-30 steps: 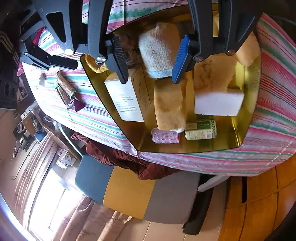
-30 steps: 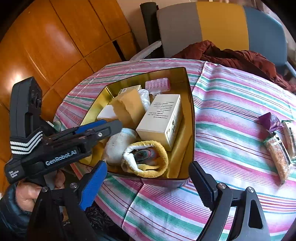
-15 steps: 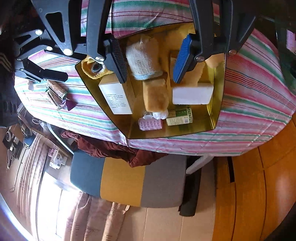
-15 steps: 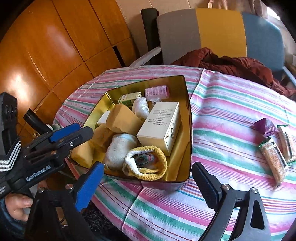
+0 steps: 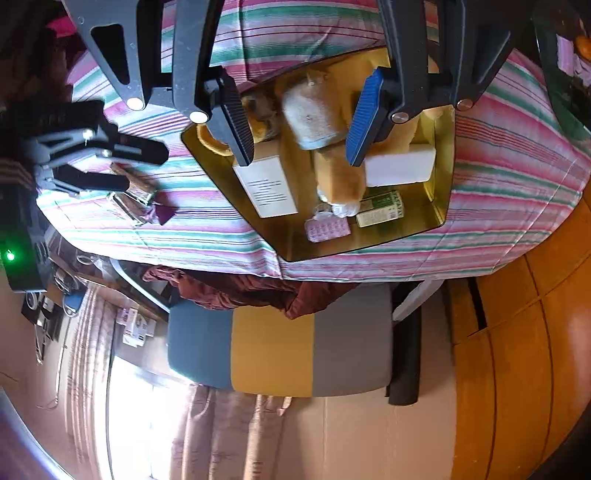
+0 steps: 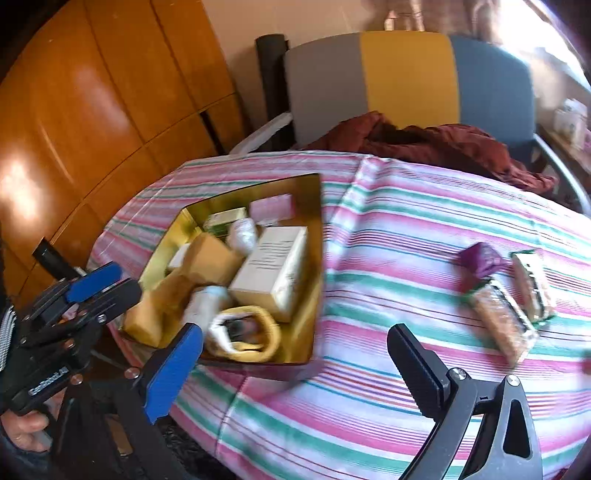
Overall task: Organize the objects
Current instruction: 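Withdraw both open grippers from the tray toward the remaining items, then grasp the white plastic-wrapped ball with right while left grasps a cracker packet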
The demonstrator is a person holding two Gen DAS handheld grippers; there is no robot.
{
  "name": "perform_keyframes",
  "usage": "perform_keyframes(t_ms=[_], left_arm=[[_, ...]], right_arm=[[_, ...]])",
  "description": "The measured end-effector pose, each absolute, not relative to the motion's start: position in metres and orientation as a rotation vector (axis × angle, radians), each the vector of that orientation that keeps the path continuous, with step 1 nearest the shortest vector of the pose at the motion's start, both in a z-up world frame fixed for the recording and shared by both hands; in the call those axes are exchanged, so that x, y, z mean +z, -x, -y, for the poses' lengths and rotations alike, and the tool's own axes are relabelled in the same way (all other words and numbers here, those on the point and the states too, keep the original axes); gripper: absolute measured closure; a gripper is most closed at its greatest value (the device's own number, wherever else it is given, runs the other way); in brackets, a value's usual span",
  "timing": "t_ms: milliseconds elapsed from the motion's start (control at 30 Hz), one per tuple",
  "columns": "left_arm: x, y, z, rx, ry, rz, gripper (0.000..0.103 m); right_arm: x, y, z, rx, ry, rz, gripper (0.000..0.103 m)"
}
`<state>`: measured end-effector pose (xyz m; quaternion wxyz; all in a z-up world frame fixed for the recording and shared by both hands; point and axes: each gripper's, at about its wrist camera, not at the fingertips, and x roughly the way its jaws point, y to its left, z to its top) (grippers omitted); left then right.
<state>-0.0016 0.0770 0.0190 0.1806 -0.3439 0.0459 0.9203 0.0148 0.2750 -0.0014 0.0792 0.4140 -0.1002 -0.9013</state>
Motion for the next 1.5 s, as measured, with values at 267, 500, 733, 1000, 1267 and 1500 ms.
perform_keyframes(t_ms=[267,500,733,1000,1267,1500], left_arm=[[0.021,-0.006,-0.103,2.529,0.951,-0.189,0.05],[0.022,-0.008,-0.128,2.459,0.939,-0.234,0.05],[0.018,-0.005,-0.159,2.352,0.969,-0.243,0.05],[0.015,-0.01,-0.196,2.208,0.965,-0.281,0.05],[0.002,-0.007,-0.242,2.103,1.027,-0.337,0.05],[-0.016,0.007,-0.286,2.008,1.142,-0.312,0.05]], right_arm=[[-0.004,-0.027,-0.328,-2.806,-1.315,0.361,0.002],[-0.005,-0.041,-0.388,-2.904,-1.374,0.462,0.002],[-0.001,-0.065,-0.466,-3.034,-1.447,0.594,0.002],[-0.006,-0.106,-0.568,-3.208,-1.567,0.821,0.002],[-0.027,-0.113,-0.64,-3.239,-1.581,1.132,0.002],[-0.067,-0.078,-0.639,-3.147,-1.718,0.98,0.014]])
